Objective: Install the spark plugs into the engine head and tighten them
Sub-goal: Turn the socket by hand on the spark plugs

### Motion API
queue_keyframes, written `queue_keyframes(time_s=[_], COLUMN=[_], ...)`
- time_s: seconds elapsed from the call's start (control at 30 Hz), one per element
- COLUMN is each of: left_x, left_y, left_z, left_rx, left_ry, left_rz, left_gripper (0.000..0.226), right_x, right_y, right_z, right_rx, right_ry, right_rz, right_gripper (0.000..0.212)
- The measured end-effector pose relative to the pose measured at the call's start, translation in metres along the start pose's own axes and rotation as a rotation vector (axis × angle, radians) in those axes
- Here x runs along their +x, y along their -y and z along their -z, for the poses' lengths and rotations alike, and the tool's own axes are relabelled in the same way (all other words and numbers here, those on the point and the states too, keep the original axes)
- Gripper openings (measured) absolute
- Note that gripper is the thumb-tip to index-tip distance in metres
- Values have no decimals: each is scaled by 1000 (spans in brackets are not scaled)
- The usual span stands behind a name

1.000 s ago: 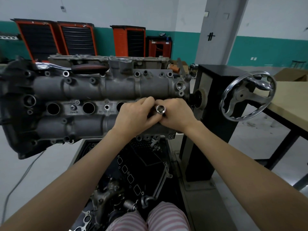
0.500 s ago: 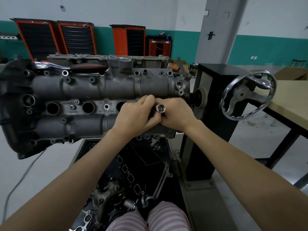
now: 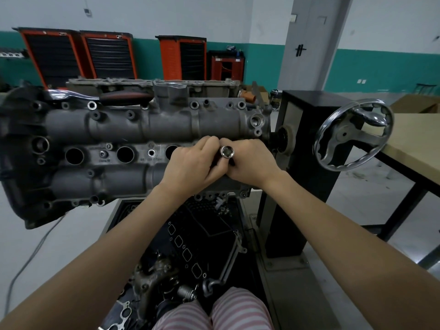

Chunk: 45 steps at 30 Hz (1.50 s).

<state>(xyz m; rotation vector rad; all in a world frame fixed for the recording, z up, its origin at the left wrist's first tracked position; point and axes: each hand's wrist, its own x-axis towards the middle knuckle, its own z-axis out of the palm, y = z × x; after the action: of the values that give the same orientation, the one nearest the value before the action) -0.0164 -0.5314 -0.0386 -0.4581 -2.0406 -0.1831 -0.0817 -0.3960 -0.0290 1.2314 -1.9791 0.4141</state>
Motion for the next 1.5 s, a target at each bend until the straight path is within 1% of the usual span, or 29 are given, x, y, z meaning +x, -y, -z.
queue_keyframes(time_s=[0.13,0.27,0.33,0.43,0.57,0.7,0.8,0.9,1.0,1.03,1.13,1.2,1.27,1.4,1.5], left_x=[0,0,-1,-1,0,0,-1,-2,-2,-2,-2,-1,0,-2,-2], left_y=[0,6,5,2,0,2,5,6,4,3,2,2,3,5,2], left_z=[-1,-4,-5,-3,-1,-3,-5,-5,-2,0,0,-1,-4,-5,0], left_rx=[36,38,25,8,-6,8,65,66,4,-15,-7,38,68,37,-30], left_ry=[-20,-62,-59,-40,-44,-61,-57,-43,-32,-32,-10,0,-21,-30,-1], left_rz=[-3,-26,-41,-17,-27,-8,-25,-54,-49,-53,-83,-65,-45,-68,3], left_gripper=[27,36,35,33,32,30,34,36,51,54,36,31,31,32,33], right_x=[-1,-1,-1,0,0,-2,-1,0,1,2,2,1,0,1,1], right_y=[-2,-3,-2,0,-1,-1,-1,0,1,0,-2,-3,-3,-1,0], right_z=[-1,-1,-1,-2,-1,0,-1,-2,-1,-1,-4,-4,-3,-2,-1], right_rx=[-3,12,10,18,20,28,15,9,-4,-10,-40,-66,-60,-49,-35], right_ry=[-12,-14,-7,22,18,-21,-15,-17,9,16,46,53,35,3,33], right_rz=[8,-2,-22,-21,4,9,5,-39,-43,-37,-23,-27,-32,-37,-62], right_gripper=[13,15,17,22,16,18,20,22,27,26,17,13,13,15,23])
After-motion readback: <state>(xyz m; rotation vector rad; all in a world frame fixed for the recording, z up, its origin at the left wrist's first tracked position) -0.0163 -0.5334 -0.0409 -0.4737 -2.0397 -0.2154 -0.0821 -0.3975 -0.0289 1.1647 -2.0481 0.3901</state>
